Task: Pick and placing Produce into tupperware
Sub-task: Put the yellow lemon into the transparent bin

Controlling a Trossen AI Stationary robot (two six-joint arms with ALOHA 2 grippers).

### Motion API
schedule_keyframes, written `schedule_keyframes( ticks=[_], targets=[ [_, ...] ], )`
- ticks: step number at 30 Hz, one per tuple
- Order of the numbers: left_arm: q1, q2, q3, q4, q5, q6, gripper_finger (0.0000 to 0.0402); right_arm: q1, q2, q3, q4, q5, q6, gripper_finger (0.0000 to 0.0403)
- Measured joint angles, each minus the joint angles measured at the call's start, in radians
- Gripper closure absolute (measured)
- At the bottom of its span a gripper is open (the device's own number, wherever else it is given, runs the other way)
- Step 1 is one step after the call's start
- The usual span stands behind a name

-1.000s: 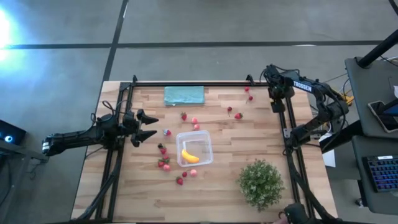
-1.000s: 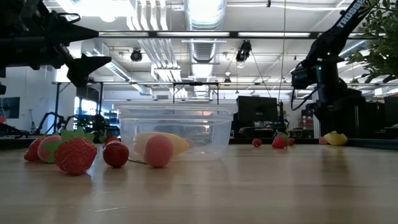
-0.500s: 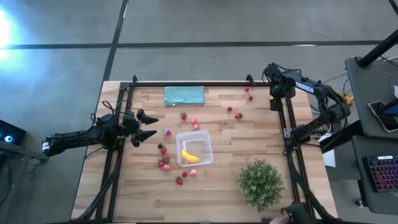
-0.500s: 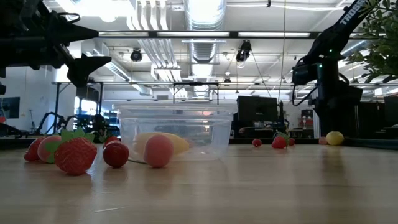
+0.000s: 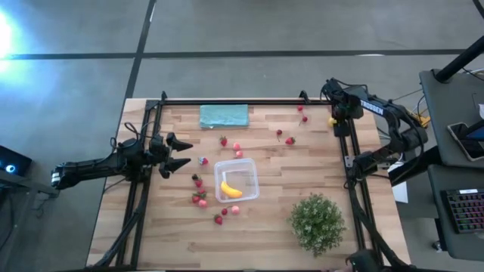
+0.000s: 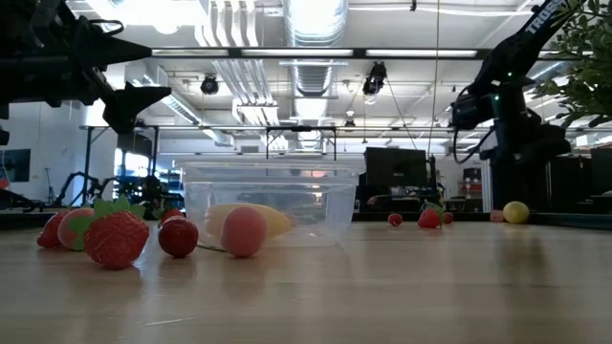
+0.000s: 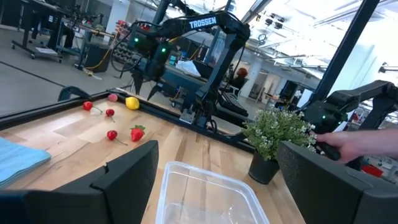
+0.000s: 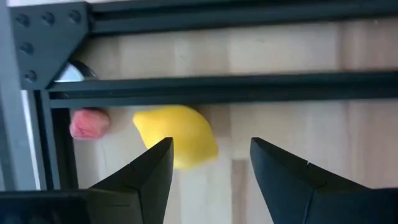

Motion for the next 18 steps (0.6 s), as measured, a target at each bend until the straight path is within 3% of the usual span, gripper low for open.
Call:
schedule_keyframes(
  ticks=[11, 18],
  targets=[
    [0.000, 0.000, 0.000, 0.000, 0.006, 0.000, 0.0088, 0.000, 0.076, 0.000, 0.124, 0.042, -0.312, 0.0197],
    [0.000, 0.000, 0.000, 0.000, 0.006, 0.000, 0.0088, -0.003, 0.084, 0.000, 0.125, 0.066, -0.298, 0.0197]
  ],
)
